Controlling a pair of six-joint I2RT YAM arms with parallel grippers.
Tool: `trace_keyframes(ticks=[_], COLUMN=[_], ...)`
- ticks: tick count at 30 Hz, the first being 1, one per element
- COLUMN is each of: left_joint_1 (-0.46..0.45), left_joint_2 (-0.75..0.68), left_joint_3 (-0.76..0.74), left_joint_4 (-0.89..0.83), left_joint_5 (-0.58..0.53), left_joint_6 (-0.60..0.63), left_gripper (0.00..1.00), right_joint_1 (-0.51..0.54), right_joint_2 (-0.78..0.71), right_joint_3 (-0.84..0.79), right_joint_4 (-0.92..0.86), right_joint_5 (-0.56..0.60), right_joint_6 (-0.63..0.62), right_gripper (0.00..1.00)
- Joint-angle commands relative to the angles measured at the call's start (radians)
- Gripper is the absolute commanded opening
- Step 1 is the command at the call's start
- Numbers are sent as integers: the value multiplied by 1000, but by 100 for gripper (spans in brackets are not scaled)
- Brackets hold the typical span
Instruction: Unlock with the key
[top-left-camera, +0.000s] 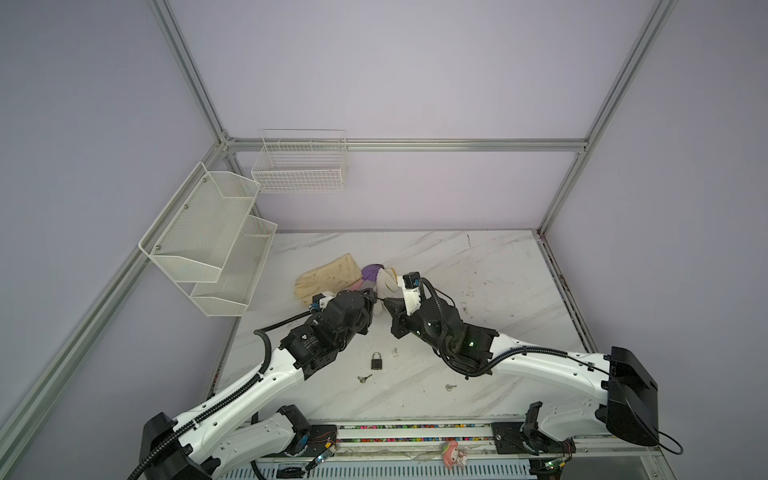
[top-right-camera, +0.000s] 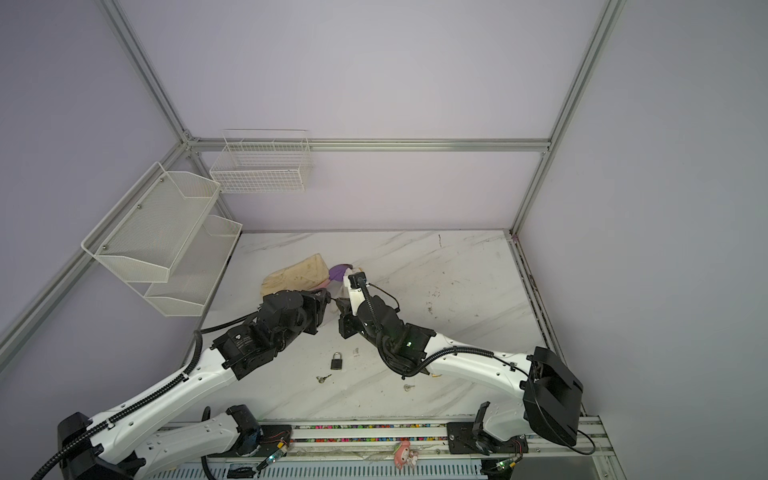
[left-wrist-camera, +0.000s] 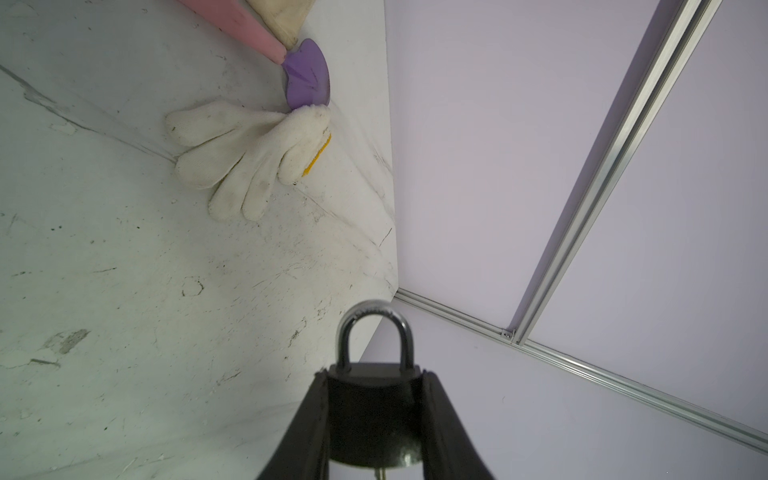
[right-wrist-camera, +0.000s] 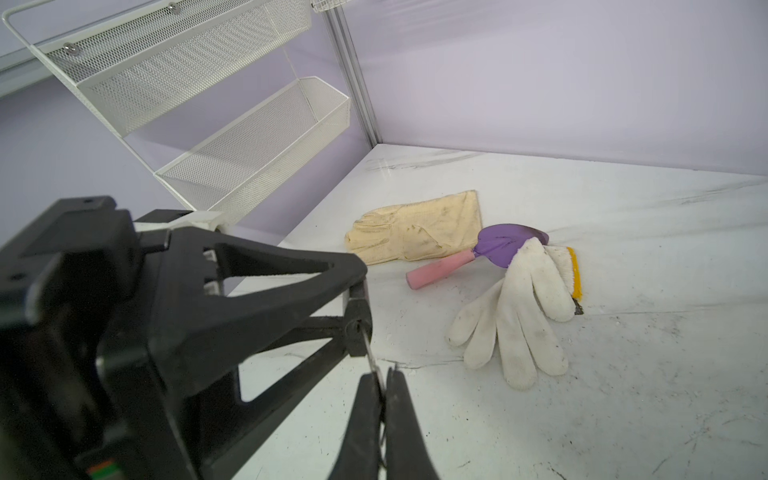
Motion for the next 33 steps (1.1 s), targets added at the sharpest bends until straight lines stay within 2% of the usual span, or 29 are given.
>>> trace_keyframes(ticks=[1,14,17,23,27,29,31,33], left_joint_1=[-11,-12,-13,-34,-48,-53,-62,-69], left_joint_2=[-16,1,4,45,93,105,105,105], left_joint_3=[1,-15,-11,50,84,102,118,125], left_joint_4=[95,140,150,180,215,218,201,199], left_joint_5=[33,56,66,135,194,201,183,181], left_joint_6=[-5,-24,-23,-3,-1,23,47,60], left_gripper=[0,0,0,0,0,0,0,0], right_joint_1=[-8,-8,-8,-8,-8,-7,-8,-33], right_joint_2=[17,0,15,80,97,123,144,120], right_joint_3=[7,-10,-34,-49,-67,-39,-9,-19], right_joint_4=[27,102,135,204,361,348,313,331], right_joint_5=[15,-85,-66,47,-58,-53,-42,-118], right_joint_6=[8,-11,-15,-42,-145,-188,-184,-129], right_gripper=[0,0,0,0,0,0,0,0])
